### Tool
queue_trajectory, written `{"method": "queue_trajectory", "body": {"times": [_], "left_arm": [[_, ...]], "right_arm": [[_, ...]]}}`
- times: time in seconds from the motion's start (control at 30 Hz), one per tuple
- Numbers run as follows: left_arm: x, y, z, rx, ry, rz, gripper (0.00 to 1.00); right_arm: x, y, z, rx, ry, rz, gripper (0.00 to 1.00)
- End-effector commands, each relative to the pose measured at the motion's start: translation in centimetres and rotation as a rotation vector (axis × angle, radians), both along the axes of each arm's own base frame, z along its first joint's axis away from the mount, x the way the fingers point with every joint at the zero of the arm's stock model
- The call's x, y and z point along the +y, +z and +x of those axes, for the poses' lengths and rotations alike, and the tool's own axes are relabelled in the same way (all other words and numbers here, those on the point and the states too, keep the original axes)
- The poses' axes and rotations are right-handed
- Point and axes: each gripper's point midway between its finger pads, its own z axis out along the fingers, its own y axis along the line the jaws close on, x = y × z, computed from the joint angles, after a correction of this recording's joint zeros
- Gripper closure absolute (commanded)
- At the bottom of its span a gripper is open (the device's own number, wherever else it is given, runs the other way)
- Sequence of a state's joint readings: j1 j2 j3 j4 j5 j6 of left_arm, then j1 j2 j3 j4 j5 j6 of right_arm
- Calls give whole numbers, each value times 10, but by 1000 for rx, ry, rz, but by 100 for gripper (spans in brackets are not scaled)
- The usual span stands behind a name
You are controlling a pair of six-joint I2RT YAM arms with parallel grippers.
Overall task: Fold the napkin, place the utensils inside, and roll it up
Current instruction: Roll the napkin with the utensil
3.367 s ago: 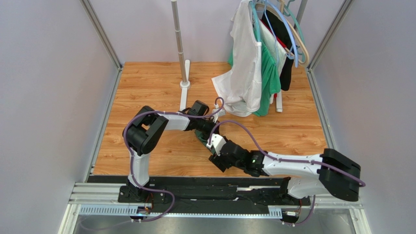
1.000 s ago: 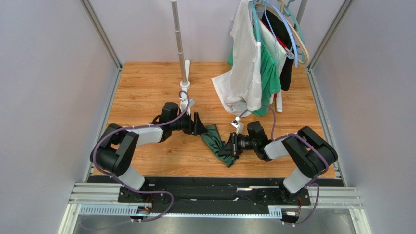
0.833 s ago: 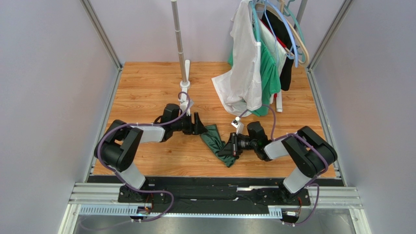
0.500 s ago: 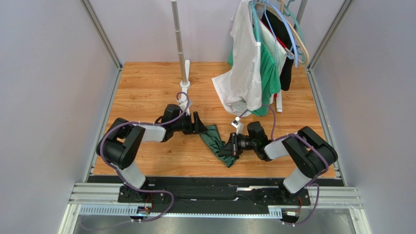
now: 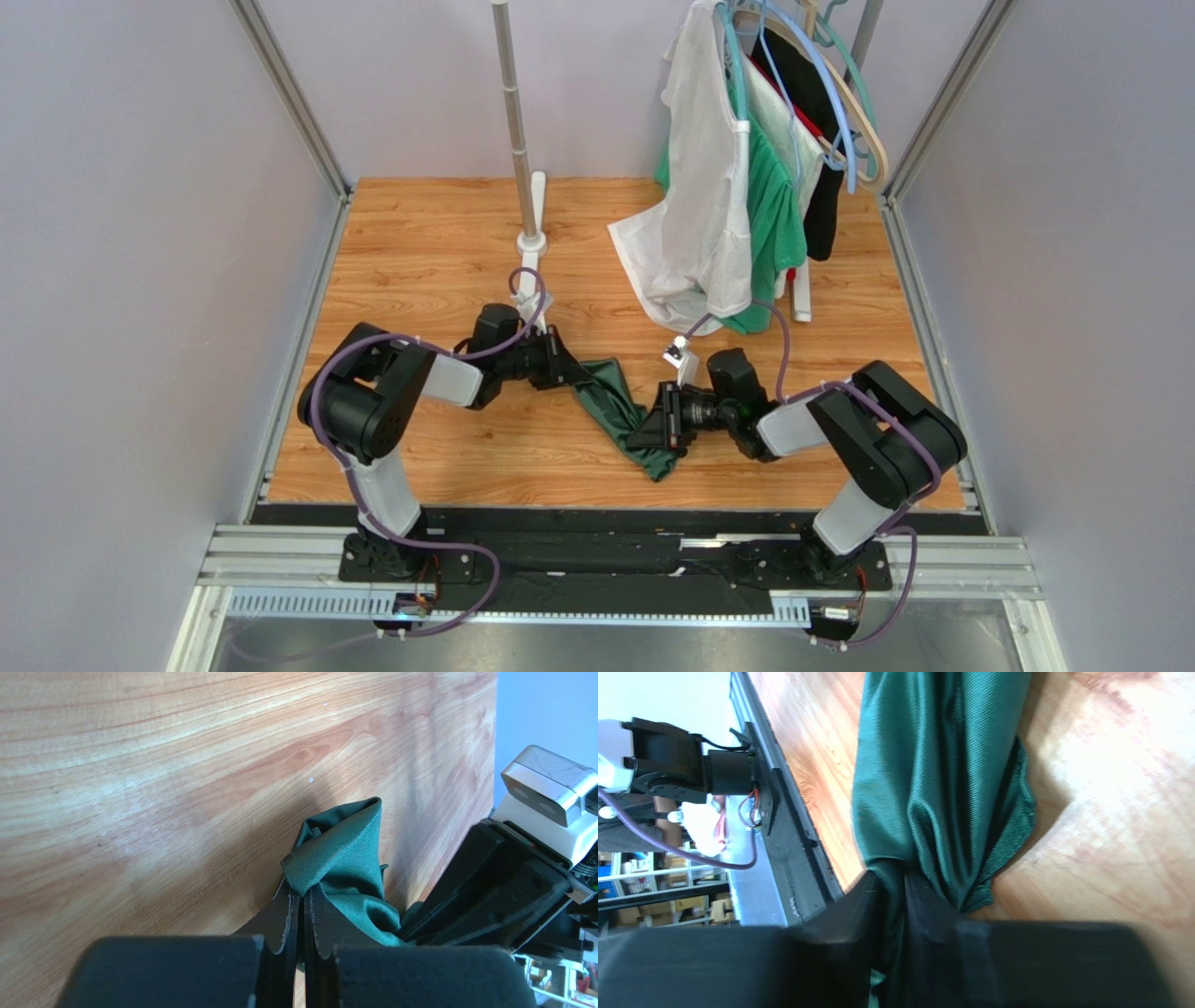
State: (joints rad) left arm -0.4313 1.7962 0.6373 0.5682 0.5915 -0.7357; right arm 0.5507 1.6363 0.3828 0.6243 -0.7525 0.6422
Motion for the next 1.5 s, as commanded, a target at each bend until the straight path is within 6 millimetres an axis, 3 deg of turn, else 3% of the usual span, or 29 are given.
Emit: {"method": "queue_trajectory", "body": {"times": [0.0, 0.13, 0.23, 0.57, 0.9, 0.93, 0.97, 1.07, 1.27, 1.33, 1.47], "left_arm": [[2, 17, 11, -25, 25, 27, 100], [14, 15, 19, -40, 53, 130, 100], [23, 17, 26, -46, 73, 163, 100], [35, 13, 45, -44, 107, 213, 100], [27, 19, 58, -66, 98, 186, 100], [25, 19, 58, -65, 92, 182, 93], [24, 22, 60, -71, 91, 176, 78], [23, 26, 61, -76, 92, 168, 56], [24, 32, 62, -87, 88, 183, 34], [27, 34, 63, -99, 95, 200, 31], [36, 39, 60, -106, 115, 231, 13]], "right_arm": [[-3, -10, 15, -25, -48, -49, 67], [-3, -7, 17, -32, -47, -52, 54], [-4, -5, 20, -41, -53, -62, 51], [-25, 11, 31, -121, -96, -128, 46], [-50, 34, 43, -222, -178, -215, 41], [-52, 40, 45, -243, -190, -214, 41], [-55, 41, 45, -245, -201, -221, 41], [-61, 46, 47, -273, -230, -236, 40], [-71, 48, 47, -292, -265, -265, 39], [-73, 48, 46, -298, -273, -270, 39], [-80, 49, 47, -311, -301, -283, 39]]}}
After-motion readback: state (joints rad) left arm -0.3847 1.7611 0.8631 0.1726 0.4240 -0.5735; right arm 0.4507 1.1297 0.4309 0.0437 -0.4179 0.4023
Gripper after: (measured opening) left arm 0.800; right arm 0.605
